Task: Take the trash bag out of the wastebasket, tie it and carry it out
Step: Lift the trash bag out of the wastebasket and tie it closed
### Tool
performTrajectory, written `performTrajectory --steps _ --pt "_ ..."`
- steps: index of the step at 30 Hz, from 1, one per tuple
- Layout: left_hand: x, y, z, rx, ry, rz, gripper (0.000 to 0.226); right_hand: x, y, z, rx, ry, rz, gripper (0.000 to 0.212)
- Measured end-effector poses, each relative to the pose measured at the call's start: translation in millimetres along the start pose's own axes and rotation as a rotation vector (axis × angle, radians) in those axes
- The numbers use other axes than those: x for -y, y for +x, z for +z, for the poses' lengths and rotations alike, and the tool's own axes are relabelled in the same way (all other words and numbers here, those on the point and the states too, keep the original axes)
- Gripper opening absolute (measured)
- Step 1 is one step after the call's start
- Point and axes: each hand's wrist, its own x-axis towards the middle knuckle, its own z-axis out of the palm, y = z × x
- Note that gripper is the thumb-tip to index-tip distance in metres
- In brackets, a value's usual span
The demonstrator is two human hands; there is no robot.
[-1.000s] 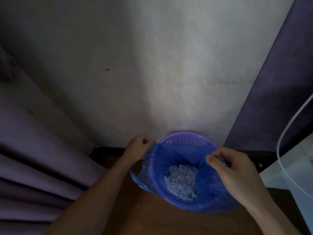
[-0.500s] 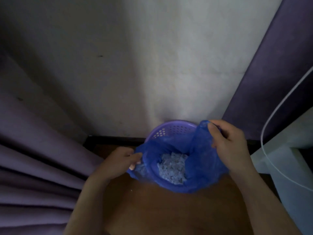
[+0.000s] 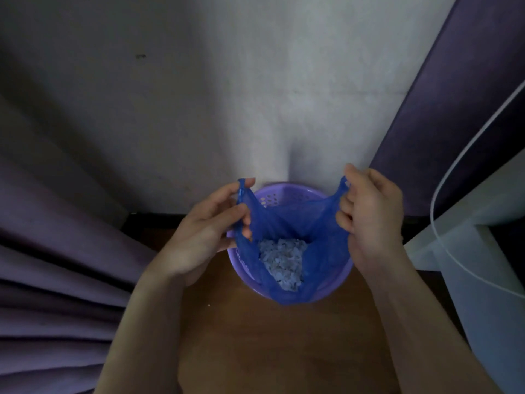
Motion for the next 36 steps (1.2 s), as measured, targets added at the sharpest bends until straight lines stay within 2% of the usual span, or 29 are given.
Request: performTrajectory --steps 4,6,9,12,14,16,19,21,24,28,30,32,35,36 --pt "-1.1 2.8 -4.5 -0.142 -0.091 0.035 0.036 7.5 -0.2 -3.8 0.049 0.096 -0.161 0.037" --pt "-1.6 4.1 -6.0 -0.234 -0.033 0.086 0.032 6.8 1.9 -8.4 0.016 -0.060 -0.262 0.025" --pt "-4.8 4.5 -4.4 -0.360 -0.011 0.200 0.026 4.4 6.4 -19.3 -0.043 -0.388 -0.509 0.026" --pt "-6.9 4.5 -7.3 -0.380 -0.036 0.266 0.021 8.7 3.1 -26.3 0.025 -0.685 -0.761 0.021" --pt "-4.5 6.5 -12.0 -0.403 0.011 0.300 0.021 10.9 4.4 -31.8 0.039 -0.733 -0.831 0.025" --pt "-3.2 8.4 -12.1 -0.419 -0.035 0.343 0.026 12.7 5.6 -37.1 0.111 -0.633 -0.767 0.033" --pt "-2.3 10.2 -9.7 -0.332 -0.125 0.431 0.031 14.3 3.8 -42.7 0.391 -0.378 -0.561 0.061" --pt "-3.1 11.2 -8.8 -0.288 -0.100 0.493 0.031 12.1 3.2 -42.7 0.467 -0.307 -0.526 0.070" --pt "-4.1 12.6 -9.9 -0.303 -0.134 0.521 0.029 10.3 4.8 -43.1 0.387 -0.180 -0.510 0.061" --pt "-10.5 11.4 -13.4 -0.342 -0.238 0.497 0.026 18.2 9.3 -48.5 0.292 0.048 -0.363 0.054" --pt "-14.5 10.6 -11.8 -0.299 -0.341 0.459 0.025 21.8 6.3 -44.4 0.264 -0.129 -0.428 0.050" --pt "-17.0 9.8 -4.2 -0.224 -0.434 0.423 0.017 15.9 -2.2 -31.3 0.387 -0.404 -0.485 0.058" --pt "-18.3 9.2 15.1 -0.042 -0.542 0.395 0.010 -12.3 -22.9 2.3 0.654 -0.701 -0.297 0.085" --pt "-18.3 9.0 21.9 0.012 -0.568 0.385 0.011 -22.8 -29.4 13.0 0.699 -0.791 -0.278 0.083"
